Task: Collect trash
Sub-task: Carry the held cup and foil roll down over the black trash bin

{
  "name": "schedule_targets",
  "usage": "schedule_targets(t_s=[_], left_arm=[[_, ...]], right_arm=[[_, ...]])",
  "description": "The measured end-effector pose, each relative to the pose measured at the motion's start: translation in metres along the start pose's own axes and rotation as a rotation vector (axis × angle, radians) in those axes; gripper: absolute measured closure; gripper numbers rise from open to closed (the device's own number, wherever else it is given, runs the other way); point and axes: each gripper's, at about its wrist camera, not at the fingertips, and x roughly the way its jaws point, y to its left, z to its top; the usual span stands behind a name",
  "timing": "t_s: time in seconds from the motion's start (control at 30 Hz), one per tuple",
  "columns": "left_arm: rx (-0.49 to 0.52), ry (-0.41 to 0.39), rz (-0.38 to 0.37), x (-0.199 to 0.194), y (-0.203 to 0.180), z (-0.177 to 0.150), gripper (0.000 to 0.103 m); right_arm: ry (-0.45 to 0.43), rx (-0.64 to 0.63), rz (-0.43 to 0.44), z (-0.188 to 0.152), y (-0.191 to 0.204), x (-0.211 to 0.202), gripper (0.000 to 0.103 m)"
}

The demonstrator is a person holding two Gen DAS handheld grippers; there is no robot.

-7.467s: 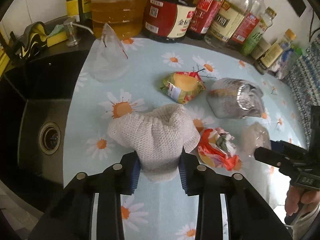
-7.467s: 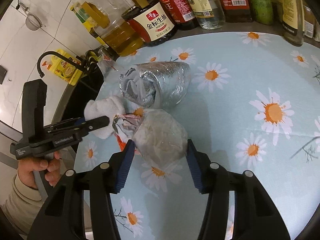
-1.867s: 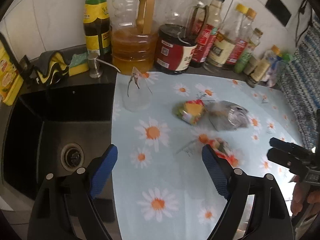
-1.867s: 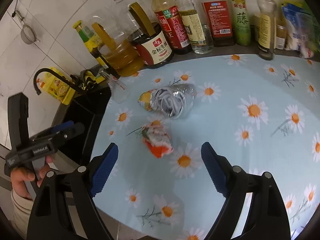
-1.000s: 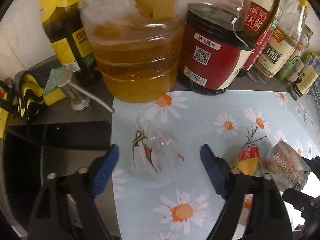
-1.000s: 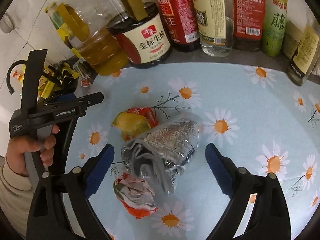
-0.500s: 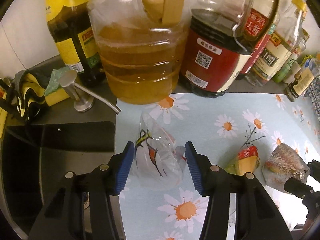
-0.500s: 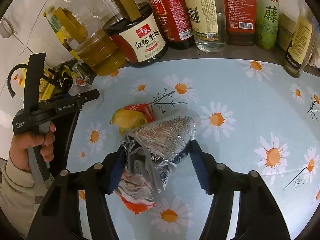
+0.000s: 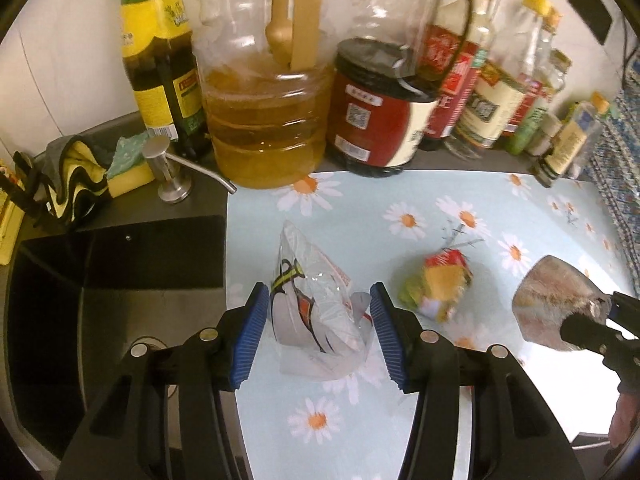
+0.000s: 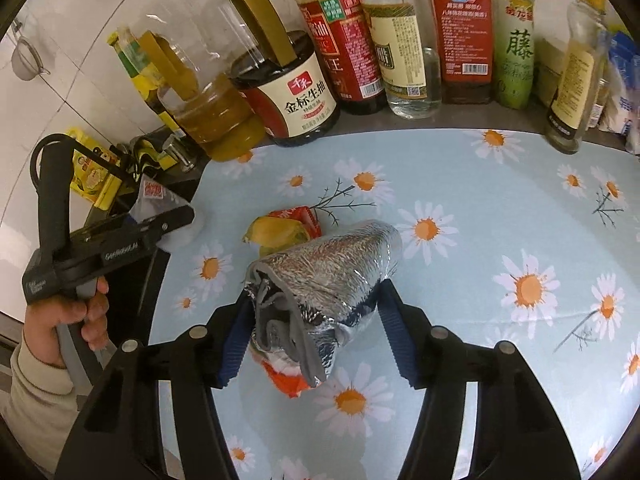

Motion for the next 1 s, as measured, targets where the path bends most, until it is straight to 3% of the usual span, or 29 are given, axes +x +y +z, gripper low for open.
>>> schedule_targets(t_s=[0.4,1.0], left_arm=[[0.031,-0.069,-0.053,-0.061,-0.012,-0.04,0.053],[0.076,-0.12,-0.156,-0.144,-0.009,-0.139,0.053]], right_arm=[[-0.077,0.01,-0.01,-0.04,0.028,-0.047,0.043],[-0.153,0.026,-0.035,-0.135,0.088,-0.106,0.042]])
